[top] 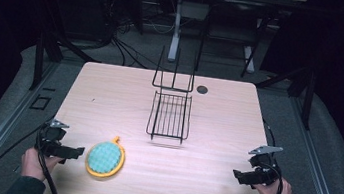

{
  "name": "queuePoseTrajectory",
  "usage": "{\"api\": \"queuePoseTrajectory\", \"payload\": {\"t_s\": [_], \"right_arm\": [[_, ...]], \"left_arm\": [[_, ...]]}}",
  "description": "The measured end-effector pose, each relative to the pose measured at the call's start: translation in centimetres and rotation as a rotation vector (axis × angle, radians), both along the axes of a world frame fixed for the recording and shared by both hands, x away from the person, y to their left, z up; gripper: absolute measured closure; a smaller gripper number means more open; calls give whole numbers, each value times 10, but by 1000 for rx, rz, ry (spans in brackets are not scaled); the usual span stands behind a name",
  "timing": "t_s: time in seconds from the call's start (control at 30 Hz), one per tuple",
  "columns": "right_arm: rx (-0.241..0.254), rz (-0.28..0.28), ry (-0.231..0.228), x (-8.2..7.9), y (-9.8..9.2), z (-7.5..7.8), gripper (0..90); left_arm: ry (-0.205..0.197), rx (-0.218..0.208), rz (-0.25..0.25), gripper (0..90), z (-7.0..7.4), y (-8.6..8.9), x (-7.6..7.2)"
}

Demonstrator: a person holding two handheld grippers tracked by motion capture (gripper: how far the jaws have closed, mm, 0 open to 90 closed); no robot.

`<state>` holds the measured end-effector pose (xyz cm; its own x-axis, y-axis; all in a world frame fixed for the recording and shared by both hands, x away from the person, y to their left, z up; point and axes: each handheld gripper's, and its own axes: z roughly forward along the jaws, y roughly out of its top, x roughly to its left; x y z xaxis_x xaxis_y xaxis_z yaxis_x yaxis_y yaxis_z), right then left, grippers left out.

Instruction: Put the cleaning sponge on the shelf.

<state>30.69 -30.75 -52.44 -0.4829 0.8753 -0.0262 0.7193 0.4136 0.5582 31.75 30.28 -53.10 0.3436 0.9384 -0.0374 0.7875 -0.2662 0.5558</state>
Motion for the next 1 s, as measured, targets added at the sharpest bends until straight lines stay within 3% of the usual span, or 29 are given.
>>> {"api": "queuePoseTrajectory", "payload": {"t_s": [0.4,0.5,0.7,0.8,0.9,1.0], "right_arm": [[-2,22,1,-1,4,1,109],[6,24,-2,-1,6,1,111],[1,33,5,0,6,1,112],[5,32,4,-1,7,1,112],[18,34,0,-1,8,2,114],[7,37,11,0,9,0,114]], "left_arm": [[-8,-58,-21,1,2,-2,0],[-23,-76,-27,1,4,-8,1],[-6,-84,-63,6,4,-24,11],[2,-87,-78,60,3,-33,16],[5,-62,-121,162,0,-50,24],[17,-53,-140,230,-1,-54,27]]}}
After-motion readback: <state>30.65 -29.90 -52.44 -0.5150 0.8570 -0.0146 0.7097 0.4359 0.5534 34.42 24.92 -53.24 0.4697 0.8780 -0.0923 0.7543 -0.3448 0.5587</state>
